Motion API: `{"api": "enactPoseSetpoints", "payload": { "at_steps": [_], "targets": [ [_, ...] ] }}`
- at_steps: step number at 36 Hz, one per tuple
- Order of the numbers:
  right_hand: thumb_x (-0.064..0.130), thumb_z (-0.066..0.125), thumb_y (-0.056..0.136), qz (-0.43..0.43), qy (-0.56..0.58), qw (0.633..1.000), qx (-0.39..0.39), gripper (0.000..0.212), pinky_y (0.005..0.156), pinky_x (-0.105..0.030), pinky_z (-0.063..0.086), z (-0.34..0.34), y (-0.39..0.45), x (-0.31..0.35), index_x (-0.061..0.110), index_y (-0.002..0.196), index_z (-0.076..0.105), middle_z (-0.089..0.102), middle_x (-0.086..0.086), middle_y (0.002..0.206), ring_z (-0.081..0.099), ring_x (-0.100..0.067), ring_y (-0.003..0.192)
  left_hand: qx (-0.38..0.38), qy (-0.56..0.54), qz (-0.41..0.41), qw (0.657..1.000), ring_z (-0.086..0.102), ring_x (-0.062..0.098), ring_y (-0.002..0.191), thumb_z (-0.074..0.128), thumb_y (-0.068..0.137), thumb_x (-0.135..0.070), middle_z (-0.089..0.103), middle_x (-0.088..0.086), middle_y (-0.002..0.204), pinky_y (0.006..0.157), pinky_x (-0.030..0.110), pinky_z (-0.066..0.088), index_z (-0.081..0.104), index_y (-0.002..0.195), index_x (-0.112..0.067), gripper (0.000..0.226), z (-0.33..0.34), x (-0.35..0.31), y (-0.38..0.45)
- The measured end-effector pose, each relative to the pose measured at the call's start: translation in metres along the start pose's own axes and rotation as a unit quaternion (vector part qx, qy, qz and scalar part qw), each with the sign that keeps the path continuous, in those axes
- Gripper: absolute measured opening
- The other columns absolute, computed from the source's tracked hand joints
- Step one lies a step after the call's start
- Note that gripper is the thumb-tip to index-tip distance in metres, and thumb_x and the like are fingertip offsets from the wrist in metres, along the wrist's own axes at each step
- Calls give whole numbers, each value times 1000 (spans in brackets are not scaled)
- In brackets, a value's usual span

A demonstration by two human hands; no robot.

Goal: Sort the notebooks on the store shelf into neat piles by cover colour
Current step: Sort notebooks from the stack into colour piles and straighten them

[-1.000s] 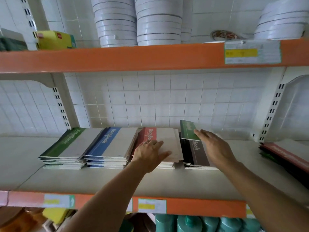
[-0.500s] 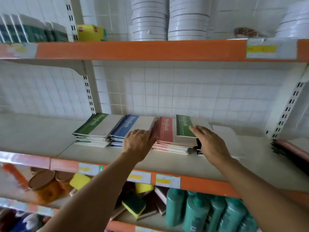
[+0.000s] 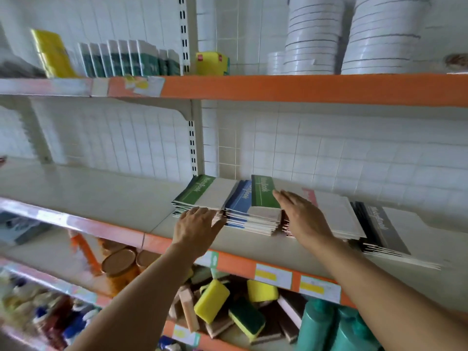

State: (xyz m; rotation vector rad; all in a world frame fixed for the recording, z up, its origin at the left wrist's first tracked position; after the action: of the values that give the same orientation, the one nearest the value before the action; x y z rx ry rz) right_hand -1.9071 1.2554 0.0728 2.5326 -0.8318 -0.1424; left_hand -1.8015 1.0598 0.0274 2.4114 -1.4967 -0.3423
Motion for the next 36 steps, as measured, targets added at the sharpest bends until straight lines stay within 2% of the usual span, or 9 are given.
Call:
{"api": "enactPoseSetpoints", "payload": {
  "at_steps": [2,7,14,19,22,26,30,33,36],
  "targets": [
    [-14,38,87,-7,3,1000,-2,72,113,-27,25,10,16,18,15,151,22,31,-9,154,32,-20,141,13,12,-1,1000,47,16,125,11,87,-69,58,-7,128,101,31,34,59,123,-27,73,3,23,6],
    [-11,33,90,15,10,1000,-1,70,113,-24,23,32,55,63,16,152,16,26,-7,156,28,-18,142,10,8,17,1000,50,18,122,13,88,-67,60,-6,126,100,31,35,60,122,-27,70,6,82,24],
    [-11,34,91,32,5,999,32,73,110,-24,26,61,96,126,19,153,11,23,-1,157,26,-17,142,-4,-10,45,999,49,16,124,-10,68,-67,59,-7,127,101,30,34,58,125,-27,97,11,143,49],
    [-9,34,94,34,-9,998,49,68,110,-28,31,84,118,148,18,153,14,29,-6,155,33,-20,139,-8,-23,48,999,48,16,125,-10,68,-69,59,-7,130,102,30,34,58,127,-27,99,17,165,69],
    [-7,36,94,39,-9,997,66,67,108,-30,36,101,129,149,19,152,18,33,-6,152,37,-20,136,-2,-26,51,998,48,15,125,0,80,-71,58,-7,131,103,31,35,57,128,-27,87,25,173,78],
    [-7,37,94,47,-8,995,85,68,109,-31,34,116,141,145,22,152,19,30,-5,154,34,-20,139,10,-16,44,999,45,14,129,22,96,-60,54,-7,136,105,30,32,53,132,-27,58,33,180,87],
    [-7,37,94,42,12,992,121,69,110,-33,33,125,148,143,23,153,15,27,-5,155,32,-22,139,13,-16,39,999,46,13,128,2,85,-72,55,-8,134,104,30,34,54,130,-28,82,34,181,94],
    [15,36,102,33,34,985,164,58,107,-38,39,134,151,141,26,153,11,28,-4,154,38,-24,134,13,-21,30,999,46,14,128,23,97,-59,56,-7,134,104,30,34,55,129,-26,56,36,182,100],
    [45,35,100,26,36,980,192,61,104,-39,41,141,153,139,27,153,10,33,-4,151,40,-23,131,13,-15,27,999,46,14,127,27,98,-55,56,-7,133,103,30,34,55,129,-26,51,36,180,102]
  ]
}}
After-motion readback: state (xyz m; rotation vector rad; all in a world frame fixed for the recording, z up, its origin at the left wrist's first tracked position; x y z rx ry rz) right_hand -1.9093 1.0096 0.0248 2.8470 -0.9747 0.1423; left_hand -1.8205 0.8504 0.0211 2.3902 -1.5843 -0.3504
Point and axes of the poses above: each hand's wrist, its own y-axis towards the middle knuckle, its own z-axis out of the palm, x = y × z, the point moved 6 cm from there along y, towards the middle knuckle
